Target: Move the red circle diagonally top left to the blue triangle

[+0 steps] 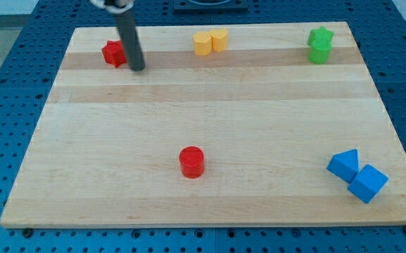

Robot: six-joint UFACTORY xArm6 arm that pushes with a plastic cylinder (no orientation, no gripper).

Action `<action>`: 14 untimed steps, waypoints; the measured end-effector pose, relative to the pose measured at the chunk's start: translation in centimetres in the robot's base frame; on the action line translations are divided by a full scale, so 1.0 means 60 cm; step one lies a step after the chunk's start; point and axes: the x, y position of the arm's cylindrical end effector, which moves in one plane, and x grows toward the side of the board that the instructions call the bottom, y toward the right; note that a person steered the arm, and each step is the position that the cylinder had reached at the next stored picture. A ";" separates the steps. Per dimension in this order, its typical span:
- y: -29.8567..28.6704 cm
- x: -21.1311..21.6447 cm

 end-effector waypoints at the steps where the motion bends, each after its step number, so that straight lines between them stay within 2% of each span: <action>1: -0.001 -0.002; 3: -0.056 -0.006; 5: -0.067 -0.006; 7: -0.079 0.089; 8: -0.101 0.098; 12: -0.124 -0.005; 14: -0.124 -0.010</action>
